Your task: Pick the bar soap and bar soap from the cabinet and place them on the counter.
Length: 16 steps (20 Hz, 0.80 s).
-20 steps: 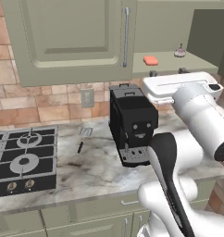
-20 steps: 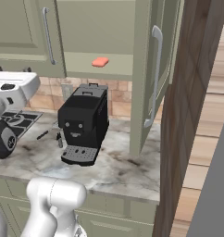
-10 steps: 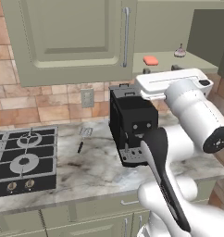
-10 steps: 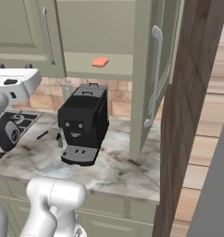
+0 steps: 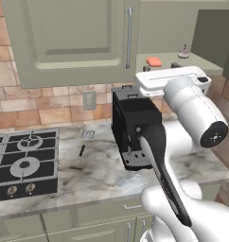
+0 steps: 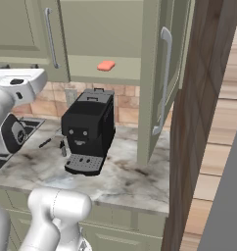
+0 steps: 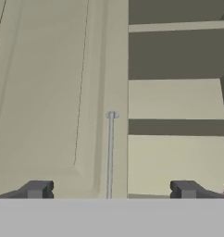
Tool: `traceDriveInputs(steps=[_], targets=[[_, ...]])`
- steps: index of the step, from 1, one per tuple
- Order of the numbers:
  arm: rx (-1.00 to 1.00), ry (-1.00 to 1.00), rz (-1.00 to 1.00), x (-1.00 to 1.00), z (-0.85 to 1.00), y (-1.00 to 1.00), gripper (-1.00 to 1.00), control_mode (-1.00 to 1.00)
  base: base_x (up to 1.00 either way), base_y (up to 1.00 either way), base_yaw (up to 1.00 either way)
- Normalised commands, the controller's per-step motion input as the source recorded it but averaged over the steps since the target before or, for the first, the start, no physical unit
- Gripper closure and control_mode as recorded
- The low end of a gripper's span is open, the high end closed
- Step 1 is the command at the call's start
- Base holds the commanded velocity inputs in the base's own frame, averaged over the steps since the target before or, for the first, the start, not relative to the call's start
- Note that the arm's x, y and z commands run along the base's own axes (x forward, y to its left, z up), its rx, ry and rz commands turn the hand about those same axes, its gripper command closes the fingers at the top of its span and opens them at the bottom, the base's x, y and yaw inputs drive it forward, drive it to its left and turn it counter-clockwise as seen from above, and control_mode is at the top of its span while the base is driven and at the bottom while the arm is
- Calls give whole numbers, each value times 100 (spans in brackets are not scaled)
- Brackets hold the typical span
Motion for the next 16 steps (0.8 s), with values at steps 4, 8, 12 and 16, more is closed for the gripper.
traceDriveInputs(steps=[4, 8, 12, 16], targets=[[0, 0, 0, 27, 0, 0, -100, -100, 0, 0, 0], [0, 0, 0, 31, 0, 0, -100, -100, 0, 0, 0], [0, 0, 0, 31, 0, 1, -100, -100, 0, 0, 0], [0, 0, 0, 34, 0, 4, -100, -100, 0, 0, 0]])
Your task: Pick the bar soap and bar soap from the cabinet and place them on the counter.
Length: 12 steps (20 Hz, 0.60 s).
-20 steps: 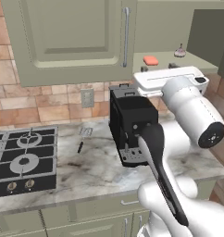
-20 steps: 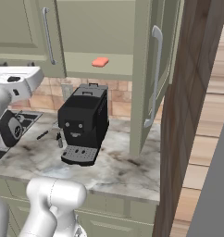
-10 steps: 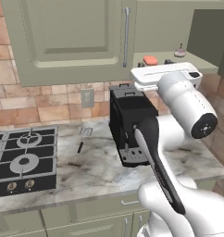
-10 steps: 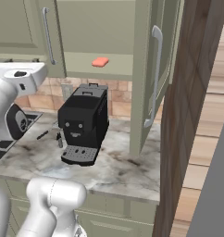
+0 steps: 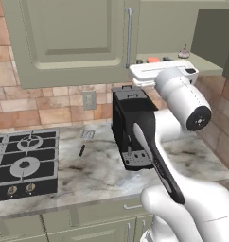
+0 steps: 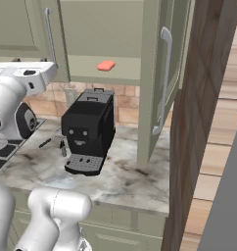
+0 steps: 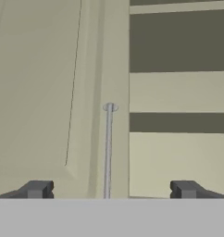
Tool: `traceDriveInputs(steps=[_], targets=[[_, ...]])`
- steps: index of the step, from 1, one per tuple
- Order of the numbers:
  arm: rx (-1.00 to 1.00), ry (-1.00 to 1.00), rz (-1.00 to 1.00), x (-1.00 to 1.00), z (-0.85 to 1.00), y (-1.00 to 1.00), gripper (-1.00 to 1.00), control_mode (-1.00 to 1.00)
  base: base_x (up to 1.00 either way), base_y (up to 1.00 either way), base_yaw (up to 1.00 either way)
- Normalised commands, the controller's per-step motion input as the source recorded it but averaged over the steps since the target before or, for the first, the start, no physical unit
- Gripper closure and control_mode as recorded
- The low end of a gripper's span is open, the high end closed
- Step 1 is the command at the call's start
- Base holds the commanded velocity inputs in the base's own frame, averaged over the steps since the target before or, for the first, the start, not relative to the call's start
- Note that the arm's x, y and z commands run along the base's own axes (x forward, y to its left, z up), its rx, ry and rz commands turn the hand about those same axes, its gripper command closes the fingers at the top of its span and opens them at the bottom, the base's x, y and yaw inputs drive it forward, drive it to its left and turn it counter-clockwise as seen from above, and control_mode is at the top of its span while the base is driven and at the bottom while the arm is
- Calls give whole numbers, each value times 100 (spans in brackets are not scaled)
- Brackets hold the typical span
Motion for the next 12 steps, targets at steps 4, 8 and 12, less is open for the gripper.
traceDriveInputs(steps=[4, 8, 12], targets=[[0, 0, 0, 33, 0, 5, -100, -100, 0, 0, 0], [0, 0, 0, 30, 0, 3, -100, -100, 0, 0, 0], [0, 0, 0, 29, 0, 2, -100, -100, 0, 0, 0]])
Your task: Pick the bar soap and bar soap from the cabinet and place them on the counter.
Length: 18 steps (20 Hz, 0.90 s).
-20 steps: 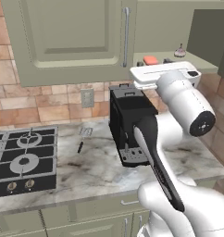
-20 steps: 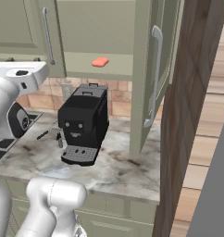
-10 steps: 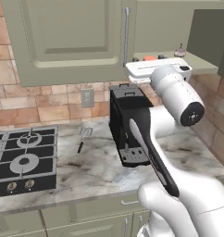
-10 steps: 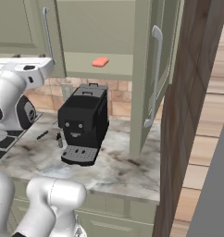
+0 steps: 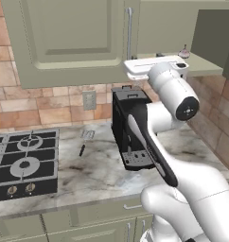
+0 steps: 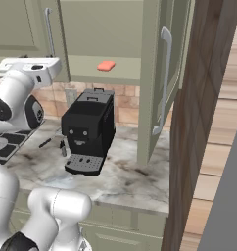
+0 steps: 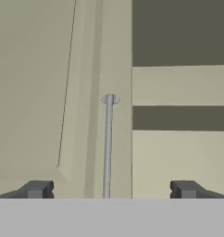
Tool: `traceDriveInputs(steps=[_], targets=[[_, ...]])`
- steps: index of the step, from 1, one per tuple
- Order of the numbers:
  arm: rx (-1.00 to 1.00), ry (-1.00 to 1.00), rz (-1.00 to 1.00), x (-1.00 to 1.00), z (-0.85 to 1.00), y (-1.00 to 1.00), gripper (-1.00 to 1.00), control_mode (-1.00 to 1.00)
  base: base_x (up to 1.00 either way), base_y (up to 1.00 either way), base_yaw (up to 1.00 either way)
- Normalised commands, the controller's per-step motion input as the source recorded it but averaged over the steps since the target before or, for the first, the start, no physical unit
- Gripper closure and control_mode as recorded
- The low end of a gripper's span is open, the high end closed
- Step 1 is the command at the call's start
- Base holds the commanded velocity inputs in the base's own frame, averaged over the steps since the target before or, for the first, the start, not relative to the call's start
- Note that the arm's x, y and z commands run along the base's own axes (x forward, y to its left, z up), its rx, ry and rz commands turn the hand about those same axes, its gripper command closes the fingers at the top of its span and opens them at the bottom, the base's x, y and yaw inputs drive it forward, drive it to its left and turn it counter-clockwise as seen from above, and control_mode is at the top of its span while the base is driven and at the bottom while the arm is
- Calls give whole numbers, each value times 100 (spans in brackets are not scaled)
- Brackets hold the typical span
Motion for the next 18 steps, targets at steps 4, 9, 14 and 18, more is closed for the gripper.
traceDriveInputs(steps=[4, 9, 14, 18], targets=[[0, 0, 0, 30, 0, 9, -100, -100, 0, 0, 0], [0, 1, 0, 28, 0, 17, -100, -100, 0, 0, 0], [0, 2, 0, 29, 0, 14, -100, -100, 0, 0, 0], [0, 0, 0, 25, 0, 1, -100, -100, 0, 0, 0]])
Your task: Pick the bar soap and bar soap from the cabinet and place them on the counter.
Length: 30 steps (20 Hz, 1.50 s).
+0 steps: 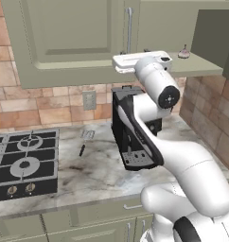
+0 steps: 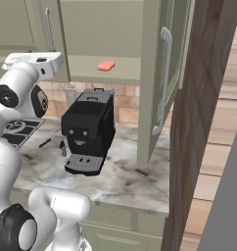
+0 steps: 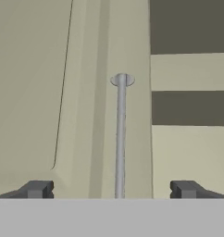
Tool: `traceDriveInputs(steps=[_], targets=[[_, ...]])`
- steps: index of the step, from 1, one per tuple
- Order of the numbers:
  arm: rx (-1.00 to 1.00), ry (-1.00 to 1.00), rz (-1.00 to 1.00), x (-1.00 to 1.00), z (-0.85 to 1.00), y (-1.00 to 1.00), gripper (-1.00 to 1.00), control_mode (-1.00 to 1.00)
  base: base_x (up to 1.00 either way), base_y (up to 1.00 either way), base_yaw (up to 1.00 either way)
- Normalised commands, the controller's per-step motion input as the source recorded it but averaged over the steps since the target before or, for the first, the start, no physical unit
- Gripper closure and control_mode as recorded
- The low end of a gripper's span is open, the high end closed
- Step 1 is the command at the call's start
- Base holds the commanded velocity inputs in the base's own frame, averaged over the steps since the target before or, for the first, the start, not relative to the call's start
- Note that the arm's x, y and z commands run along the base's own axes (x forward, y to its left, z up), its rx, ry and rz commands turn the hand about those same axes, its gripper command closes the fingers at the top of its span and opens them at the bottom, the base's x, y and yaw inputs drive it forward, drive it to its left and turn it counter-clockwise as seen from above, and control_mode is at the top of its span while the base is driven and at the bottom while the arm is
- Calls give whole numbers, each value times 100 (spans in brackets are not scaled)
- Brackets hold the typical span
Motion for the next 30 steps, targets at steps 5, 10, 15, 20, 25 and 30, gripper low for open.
traceDriveInputs(steps=[5, 10, 15, 20, 25, 30], targets=[[0, 0, 0, 26, 0, 0, -100, -100, 0, 0, 0], [0, 0, 0, 26, 0, 0, -100, -100, 0, 0, 0], [0, 0, 0, 24, 0, 0, -100, -100, 0, 0, 0], [0, 1, 0, 26, 0, 2, -100, -100, 0, 0, 0], [0, 1, 0, 27, 0, 5, -100, -100, 0, 0, 0], [0, 1, 0, 25, 0, 2, -100, -100, 0, 0, 0]])
